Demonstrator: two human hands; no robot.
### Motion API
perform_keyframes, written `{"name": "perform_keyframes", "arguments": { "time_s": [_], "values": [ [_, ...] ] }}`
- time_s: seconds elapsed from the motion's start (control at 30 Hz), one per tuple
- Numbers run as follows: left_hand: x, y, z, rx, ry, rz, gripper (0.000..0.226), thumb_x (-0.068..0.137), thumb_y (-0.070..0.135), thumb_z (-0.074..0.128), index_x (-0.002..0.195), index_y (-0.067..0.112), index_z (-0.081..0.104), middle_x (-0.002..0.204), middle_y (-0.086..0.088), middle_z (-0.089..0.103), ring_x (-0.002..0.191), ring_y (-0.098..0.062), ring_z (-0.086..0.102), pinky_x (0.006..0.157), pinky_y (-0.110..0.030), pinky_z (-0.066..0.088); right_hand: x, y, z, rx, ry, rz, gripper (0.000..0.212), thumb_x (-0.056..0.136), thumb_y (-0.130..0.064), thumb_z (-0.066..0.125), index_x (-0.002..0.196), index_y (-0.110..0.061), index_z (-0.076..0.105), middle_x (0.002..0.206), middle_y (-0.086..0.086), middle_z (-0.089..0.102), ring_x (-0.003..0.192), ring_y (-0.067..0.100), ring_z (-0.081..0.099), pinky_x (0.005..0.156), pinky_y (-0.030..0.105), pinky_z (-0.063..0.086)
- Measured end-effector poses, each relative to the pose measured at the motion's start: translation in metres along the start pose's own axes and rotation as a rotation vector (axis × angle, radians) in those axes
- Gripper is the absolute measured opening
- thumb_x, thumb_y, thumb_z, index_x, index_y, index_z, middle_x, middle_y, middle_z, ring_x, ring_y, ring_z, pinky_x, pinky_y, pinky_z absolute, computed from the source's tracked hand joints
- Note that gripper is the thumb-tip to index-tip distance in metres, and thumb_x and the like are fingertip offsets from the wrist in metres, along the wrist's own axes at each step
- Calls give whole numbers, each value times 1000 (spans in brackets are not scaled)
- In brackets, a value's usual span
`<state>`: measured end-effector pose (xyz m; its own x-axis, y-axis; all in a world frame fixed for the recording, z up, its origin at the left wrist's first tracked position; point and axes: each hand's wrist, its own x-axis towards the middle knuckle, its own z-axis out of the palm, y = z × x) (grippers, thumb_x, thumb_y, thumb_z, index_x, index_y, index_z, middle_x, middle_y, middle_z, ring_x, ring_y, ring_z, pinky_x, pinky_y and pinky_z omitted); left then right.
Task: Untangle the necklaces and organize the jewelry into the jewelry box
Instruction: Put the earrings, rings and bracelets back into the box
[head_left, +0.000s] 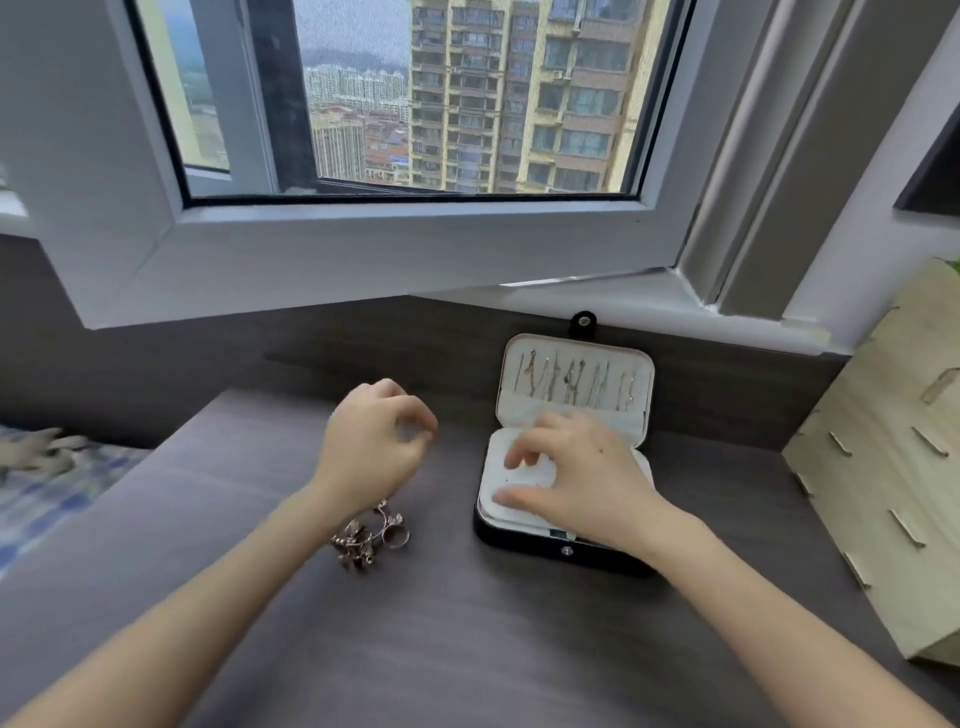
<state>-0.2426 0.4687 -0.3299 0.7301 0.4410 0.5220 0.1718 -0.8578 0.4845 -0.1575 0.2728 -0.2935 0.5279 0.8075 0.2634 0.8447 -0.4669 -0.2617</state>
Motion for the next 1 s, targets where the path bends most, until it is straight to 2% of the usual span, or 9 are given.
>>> {"name": "perform_keyframes", "arguments": {
  "time_s": [0.07, 0.13, 0.23, 0.3, 0.4, 0.6, 0.77, 0.9, 1.0],
  "values": [
    [-11, -11, -12, -3, -18, -47, 16, 66, 31, 56, 69, 26, 71, 76, 7, 59, 72, -16, 48, 59, -19, 32, -16, 0, -3, -40, -71, -13, 36, 71, -58, 68, 95, -31, 61, 91, -17, 50, 94, 7, 41, 71, 16, 23],
    [-21, -17, -20, 0, -44, -66, 16, 65, 31, 56, 68, 26, 70, 76, 9, 57, 73, -15, 48, 61, -12, 29, -24, 4, -2, -130, -70, -46, 38, 73, -58, 67, 98, -30, 59, 92, -17, 45, 93, 7, 38, 74, 19, 20],
    [-33, -20, -29, 17, -95, -53, 18, 65, 32, 56, 70, 24, 71, 76, 8, 56, 74, -17, 49, 61, -12, 29, -33, 11, 1, -173, 17, -44, 31, 74, -45, 74, 93, -23, 63, 86, -13, 47, 87, 13, 45, 82, 29, 35],
    [-40, -23, -36, 49, -112, -14, 19, 68, 32, 57, 72, 21, 73, 75, 5, 55, 75, -21, 50, 60, -15, 29, -39, 15, 1, -234, 83, -90, 29, 63, -35, 84, 82, -21, 65, 75, -10, 54, 75, 18, 53, 72, 36, 47],
    [-49, -30, -47, 104, -141, -21, 9, 79, 24, 69, 78, 17, 74, 80, 0, 56, 81, -27, 52, 61, -27, 29, -45, 20, 2, -371, 123, -173, 34, 49, -28, 91, 69, -19, 66, 65, -5, 59, 60, 20, 55, 54, 35, 49],
    [-53, -39, -55, 193, -253, -56, 14, 86, 24, 67, 94, 13, 73, 97, -7, 60, 95, -27, 54, 72, -26, 31, -48, 9, -1, -693, 184, -290, 30, 52, -1, 75, 54, -14, 48, 54, 2, 44, 50, 22, 40, 46, 28, 30],
    [-37, -26, -36, 231, -263, -130, 22, 86, 34, 64, 94, 15, 71, 100, -5, 60, 100, -25, 55, 74, -28, 38, -20, 4, -25, -672, 428, -104, 34, 47, 6, 77, 54, -12, 49, 50, 2, 46, 42, 21, 44, 46, 23, 19],
    [-22, -12, -18, 283, -372, -202, 21, 81, 36, 64, 86, 16, 67, 98, -3, 63, 98, -23, 58, 73, -27, 43, 16, 8, -29, -619, 545, 89, 30, 47, 5, 78, 66, -10, 61, 52, 4, 53, 41, 23, 50, 45, 21, 26],
    [-14, -9, -14, 274, -432, -281, 18, 81, 27, 63, 87, 10, 67, 96, -5, 67, 94, -24, 60, 67, -25, 43, 20, -12, -7, -474, 580, 27, 22, 53, -4, 77, 67, -13, 64, 56, 3, 57, 46, 25, 54, 44, 21, 32]
  ]
}}
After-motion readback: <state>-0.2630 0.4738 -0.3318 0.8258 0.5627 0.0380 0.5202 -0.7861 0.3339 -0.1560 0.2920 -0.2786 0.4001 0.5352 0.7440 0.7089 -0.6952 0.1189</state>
